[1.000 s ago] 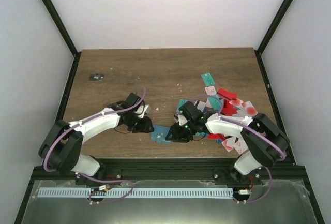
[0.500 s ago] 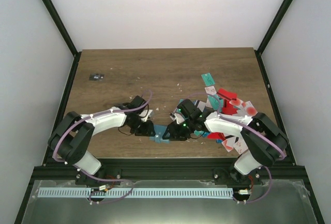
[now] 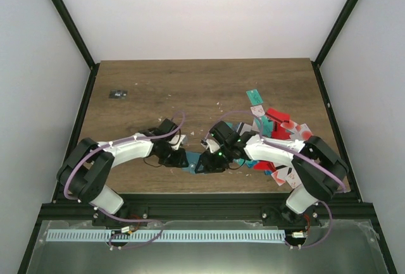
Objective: Put the credit cards into the card holder
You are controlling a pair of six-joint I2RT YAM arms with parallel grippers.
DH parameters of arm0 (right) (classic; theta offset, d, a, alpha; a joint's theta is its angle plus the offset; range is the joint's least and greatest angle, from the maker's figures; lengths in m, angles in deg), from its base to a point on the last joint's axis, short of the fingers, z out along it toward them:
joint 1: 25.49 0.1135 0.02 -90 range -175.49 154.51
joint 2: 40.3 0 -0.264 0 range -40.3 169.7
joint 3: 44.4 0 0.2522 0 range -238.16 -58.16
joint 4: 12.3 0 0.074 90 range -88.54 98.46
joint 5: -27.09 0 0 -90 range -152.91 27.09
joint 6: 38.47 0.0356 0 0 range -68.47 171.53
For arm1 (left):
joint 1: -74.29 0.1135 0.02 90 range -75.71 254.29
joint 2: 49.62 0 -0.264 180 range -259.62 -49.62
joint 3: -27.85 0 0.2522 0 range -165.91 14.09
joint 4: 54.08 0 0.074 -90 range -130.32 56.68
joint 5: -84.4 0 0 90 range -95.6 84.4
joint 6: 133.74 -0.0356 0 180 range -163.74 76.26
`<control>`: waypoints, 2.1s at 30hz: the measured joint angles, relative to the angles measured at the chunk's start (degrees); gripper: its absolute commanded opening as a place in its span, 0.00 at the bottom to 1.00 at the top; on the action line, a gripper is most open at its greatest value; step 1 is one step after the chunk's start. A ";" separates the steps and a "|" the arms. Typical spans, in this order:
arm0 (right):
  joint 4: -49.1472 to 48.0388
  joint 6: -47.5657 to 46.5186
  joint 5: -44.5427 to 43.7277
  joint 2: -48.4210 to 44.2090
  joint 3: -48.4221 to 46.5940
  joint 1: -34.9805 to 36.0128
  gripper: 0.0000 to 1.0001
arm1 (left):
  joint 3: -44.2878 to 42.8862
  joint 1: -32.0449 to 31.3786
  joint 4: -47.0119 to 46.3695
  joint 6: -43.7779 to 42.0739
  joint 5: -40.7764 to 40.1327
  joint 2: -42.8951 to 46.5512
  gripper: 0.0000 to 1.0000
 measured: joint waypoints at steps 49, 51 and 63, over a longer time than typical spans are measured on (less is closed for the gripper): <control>-8.50 -2.69 -5.90 8.87 -3.21 0.57 0.09 | 0.70 -0.52 -1.51 0.90 0.31 0.22 0.27; -8.63 -2.56 -5.84 8.96 -3.13 0.63 0.03 | 0.70 -0.52 -1.51 0.87 0.31 0.22 0.27; -8.04 -3.50 -6.82 8.94 -3.13 0.63 0.01 | 0.70 -0.52 -1.53 0.79 0.33 0.22 0.26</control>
